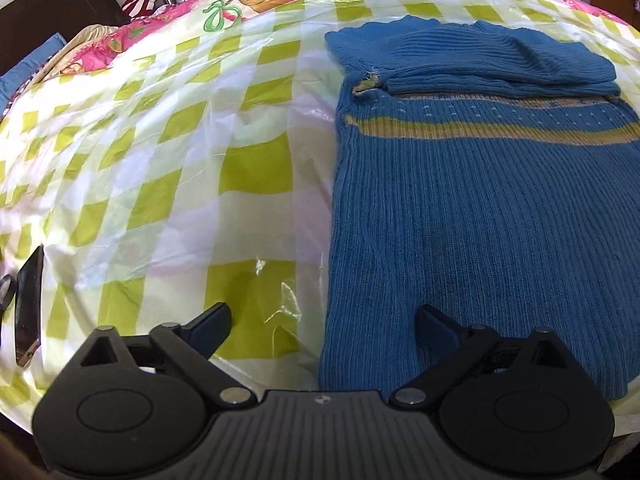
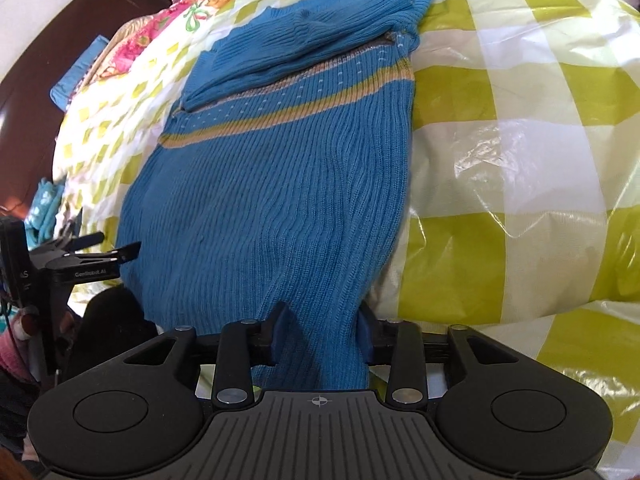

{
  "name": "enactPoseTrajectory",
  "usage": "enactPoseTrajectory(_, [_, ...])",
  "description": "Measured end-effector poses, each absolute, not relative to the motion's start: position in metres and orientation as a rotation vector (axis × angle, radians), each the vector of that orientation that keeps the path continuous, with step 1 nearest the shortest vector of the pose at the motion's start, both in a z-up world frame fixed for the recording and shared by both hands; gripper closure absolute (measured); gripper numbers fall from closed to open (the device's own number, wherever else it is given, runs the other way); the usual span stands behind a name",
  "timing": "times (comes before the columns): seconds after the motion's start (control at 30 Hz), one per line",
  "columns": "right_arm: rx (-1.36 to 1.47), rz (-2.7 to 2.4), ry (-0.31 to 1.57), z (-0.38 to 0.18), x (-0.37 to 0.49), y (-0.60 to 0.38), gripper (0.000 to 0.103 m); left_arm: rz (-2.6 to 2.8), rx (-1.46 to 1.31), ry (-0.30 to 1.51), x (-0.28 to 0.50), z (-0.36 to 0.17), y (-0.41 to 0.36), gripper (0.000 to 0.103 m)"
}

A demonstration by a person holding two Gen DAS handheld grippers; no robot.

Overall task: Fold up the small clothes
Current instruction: 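Move both open tools to the sweater hem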

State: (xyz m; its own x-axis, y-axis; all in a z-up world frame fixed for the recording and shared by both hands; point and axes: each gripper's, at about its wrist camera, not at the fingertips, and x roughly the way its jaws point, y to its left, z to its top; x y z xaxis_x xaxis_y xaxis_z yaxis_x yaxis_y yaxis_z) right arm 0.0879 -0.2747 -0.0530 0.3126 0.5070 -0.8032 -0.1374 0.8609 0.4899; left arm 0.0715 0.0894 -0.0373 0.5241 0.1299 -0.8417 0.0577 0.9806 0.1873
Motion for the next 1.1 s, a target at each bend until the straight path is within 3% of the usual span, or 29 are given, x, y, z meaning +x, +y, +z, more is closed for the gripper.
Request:
enactPoseTrajectory(0.07, [0.376,0.44,1.17,-0.05,0.086,-0.276,0.093,0.023,0.172,1.028,0.069,-0.035,0.092,0.013])
enactPoseTrajectory(0.27, [0.408,0.442,1.091,-0.031,0.078,-0.289,0.096,0.022,0.07,1.031,0.062,-0.024,0.106,0.041])
enactPoseTrajectory(0.33, [0.412,0.433,1.082,-0.029,0.077,-0.291,0.096,0.028,0.057,1.031,0.059,-0.022,0.111,0.044])
enactPoseTrajectory(0.6, [0.444,0.42,1.153,-0.047,0.08,-0.293,0.09,0.017,0.048,1.066,0.068,-0.033,0.118,0.035])
enactPoseTrajectory(0.73, [0.468,0.46,1.15,-0.053,0.08,-0.291,0.077,-0.008,0.1,1.087,0.07,-0.04,0.113,0.023])
enactPoseTrajectory(1.1, [0.418,0.477,1.162,-0.055,0.083,-0.285,0.071,-0.034,0.06,1.053,0.057,-0.031,0.108,0.024])
